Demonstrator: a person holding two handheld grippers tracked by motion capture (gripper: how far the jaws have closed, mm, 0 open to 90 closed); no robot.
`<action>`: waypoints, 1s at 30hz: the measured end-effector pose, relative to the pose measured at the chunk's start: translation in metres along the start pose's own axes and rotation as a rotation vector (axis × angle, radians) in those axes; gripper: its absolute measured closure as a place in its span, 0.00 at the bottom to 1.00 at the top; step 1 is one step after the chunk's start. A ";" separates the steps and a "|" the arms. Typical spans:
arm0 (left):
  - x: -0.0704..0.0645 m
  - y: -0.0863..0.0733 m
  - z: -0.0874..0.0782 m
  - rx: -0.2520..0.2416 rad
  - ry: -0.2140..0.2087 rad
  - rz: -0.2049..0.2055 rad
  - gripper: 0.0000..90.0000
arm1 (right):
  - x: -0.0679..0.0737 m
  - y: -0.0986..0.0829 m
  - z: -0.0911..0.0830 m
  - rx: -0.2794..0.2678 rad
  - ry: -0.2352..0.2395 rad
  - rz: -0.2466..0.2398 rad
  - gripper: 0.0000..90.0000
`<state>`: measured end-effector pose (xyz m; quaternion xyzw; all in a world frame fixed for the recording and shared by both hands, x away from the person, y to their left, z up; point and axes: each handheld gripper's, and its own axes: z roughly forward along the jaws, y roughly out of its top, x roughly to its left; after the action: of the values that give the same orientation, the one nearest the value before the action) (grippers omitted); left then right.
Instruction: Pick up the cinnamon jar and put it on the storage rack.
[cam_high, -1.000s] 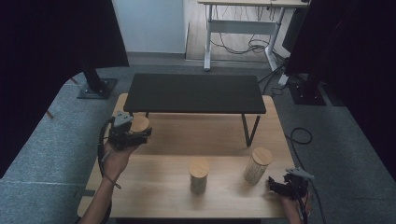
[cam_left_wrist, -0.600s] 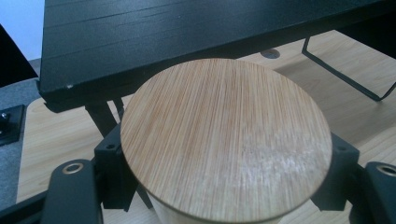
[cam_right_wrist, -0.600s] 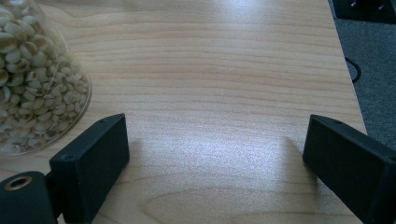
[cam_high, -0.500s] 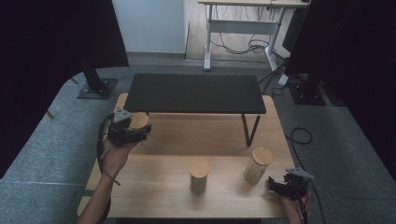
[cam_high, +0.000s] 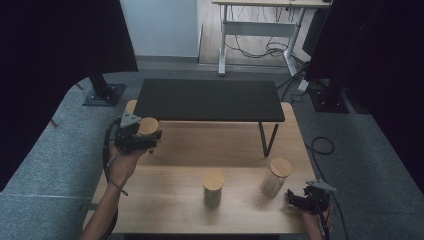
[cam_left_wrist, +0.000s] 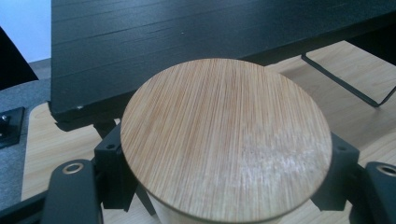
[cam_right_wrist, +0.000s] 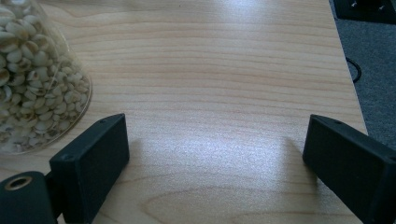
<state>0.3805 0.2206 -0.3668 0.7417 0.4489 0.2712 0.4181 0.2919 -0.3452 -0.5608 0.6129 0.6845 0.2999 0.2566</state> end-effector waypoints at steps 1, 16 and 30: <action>0.001 0.001 -0.001 0.000 -0.001 0.000 0.28 | 0.000 0.000 0.000 0.000 0.000 0.000 0.07; 0.002 0.013 -0.003 -0.001 -0.003 0.007 0.28 | 0.000 0.000 0.000 0.000 0.000 0.000 0.07; 0.003 0.021 -0.002 0.007 -0.002 0.010 0.28 | 0.000 0.000 0.000 0.000 0.000 0.000 0.07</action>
<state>0.3888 0.2187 -0.3475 0.7459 0.4457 0.2707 0.4145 0.2919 -0.3452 -0.5608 0.6129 0.6846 0.2998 0.2565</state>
